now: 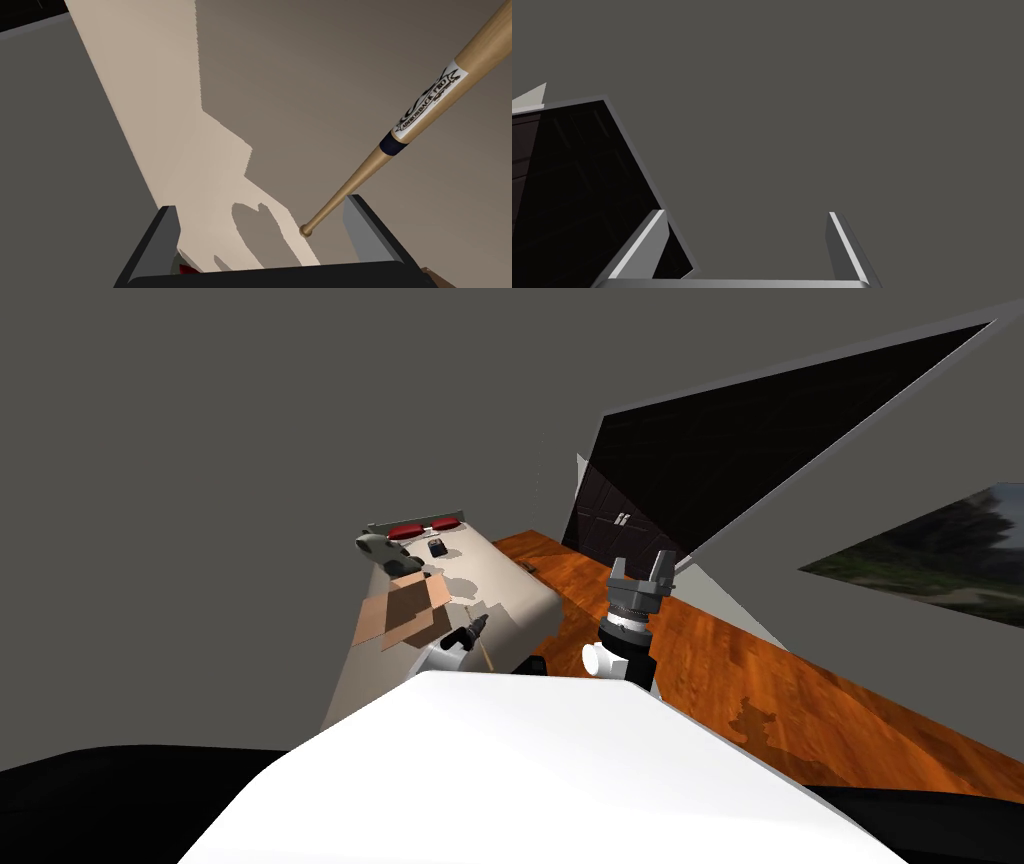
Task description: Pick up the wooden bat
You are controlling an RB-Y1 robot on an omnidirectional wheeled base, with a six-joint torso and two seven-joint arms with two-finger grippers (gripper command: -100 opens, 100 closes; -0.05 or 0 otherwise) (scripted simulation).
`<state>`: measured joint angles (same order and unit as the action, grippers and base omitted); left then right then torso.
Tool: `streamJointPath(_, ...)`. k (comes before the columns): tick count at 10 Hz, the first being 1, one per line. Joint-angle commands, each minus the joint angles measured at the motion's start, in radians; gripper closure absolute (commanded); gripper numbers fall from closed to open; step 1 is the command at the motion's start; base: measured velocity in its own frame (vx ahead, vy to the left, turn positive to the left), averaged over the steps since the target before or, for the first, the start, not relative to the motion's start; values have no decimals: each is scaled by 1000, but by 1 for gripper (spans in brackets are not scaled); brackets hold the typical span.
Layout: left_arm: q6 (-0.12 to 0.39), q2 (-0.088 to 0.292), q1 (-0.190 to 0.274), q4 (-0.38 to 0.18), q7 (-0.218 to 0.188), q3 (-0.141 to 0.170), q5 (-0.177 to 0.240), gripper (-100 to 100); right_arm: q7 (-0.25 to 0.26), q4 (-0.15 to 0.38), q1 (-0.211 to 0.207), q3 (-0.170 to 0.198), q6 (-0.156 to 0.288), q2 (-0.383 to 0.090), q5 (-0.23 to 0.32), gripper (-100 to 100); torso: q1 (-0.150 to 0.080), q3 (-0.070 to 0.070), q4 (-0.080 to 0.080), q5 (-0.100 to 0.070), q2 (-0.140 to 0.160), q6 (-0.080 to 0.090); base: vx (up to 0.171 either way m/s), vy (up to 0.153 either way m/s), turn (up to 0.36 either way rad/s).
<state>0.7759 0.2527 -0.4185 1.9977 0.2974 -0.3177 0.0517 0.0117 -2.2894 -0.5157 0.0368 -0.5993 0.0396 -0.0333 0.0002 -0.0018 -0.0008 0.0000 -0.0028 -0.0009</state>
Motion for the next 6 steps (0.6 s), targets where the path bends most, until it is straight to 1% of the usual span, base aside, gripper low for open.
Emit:
streamJointPath(1,50,7,12,-24,17,-12,5,-100,0,0,0,0,0,0,0,0,0,0,0,0,0,0,34,26,-104)
streamJointPath(2,68,7,12,-24,17,-12,5,-100,0,0,0,0,0,0,0,0,0,0,0,0,0,0,26,23,-60)
streamJointPath(3,106,16,17,-40,31,-21,10,-100,0,0,0,0,0,0,0,0,0,0,0,0,1,0,31,29,-116)
streamJointPath(4,114,16,17,-40,31,-21,10,-100,0,0,0,0,0,0,0,0,0,0,0,0,1,0,31,25,-50)
streamJointPath(5,149,27,21,-54,44,-30,16,-100,0,0,0,0,0,0,0,0,0,0,0,0,1,0,40,21,-80)
streamJointPath(6,157,27,21,-54,44,-30,16,-100,0,0,0,0,0,0,0,0,0,0,0,0,0,0,33,23,-57)
